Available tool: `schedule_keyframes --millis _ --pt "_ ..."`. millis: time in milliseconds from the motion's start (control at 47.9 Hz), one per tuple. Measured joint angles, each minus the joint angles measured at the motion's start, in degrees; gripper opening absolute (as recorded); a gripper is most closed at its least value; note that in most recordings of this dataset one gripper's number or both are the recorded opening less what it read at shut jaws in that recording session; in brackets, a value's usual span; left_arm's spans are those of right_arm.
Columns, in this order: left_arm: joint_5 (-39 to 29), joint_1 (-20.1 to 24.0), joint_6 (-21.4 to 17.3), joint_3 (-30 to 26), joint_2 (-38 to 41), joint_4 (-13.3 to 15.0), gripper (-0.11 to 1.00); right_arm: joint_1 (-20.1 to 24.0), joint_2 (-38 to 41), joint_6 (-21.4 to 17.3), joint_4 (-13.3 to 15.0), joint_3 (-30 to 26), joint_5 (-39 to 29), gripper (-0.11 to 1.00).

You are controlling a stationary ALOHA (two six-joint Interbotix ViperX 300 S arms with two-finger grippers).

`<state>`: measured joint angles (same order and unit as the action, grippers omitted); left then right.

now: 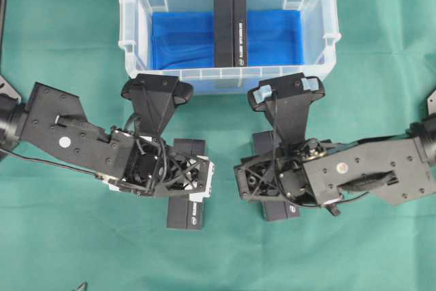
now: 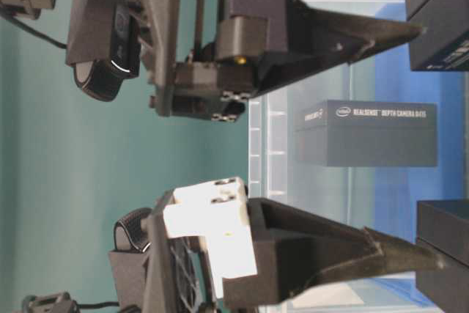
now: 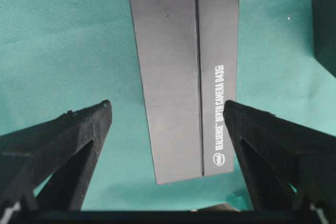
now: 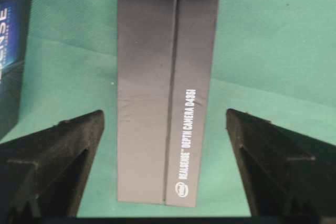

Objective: Take the box out of the case with both arms.
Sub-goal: 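Lower both boxes upright onto the table and open the grippers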

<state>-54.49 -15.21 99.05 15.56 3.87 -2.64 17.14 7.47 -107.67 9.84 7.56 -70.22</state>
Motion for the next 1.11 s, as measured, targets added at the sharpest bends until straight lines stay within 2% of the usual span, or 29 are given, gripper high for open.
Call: schedule_keyframes --millis 230,564,920,1108 --pt "-1.41 0.00 1.14 -1.41 0.00 0.00 0.90 0.00 -0.18 0.00 -0.09 0.09 0.00 0.92" --pt "-10.72 0.09 -0.09 -7.82 -0.88 -1.49 0.90 0.00 -4.83 0.44 0.18 -2.20 -3.52 0.92" --pt "-23.64 1.93 -3.25 -18.81 -3.43 -4.39 0.90 -0.18 -6.59 5.71 2.90 -12.04 -16.35 0.92" --pt "-29.44 2.90 -5.89 -24.96 -3.52 -4.83 0.90 -1.41 -6.68 9.05 3.60 -17.93 -21.88 0.92"
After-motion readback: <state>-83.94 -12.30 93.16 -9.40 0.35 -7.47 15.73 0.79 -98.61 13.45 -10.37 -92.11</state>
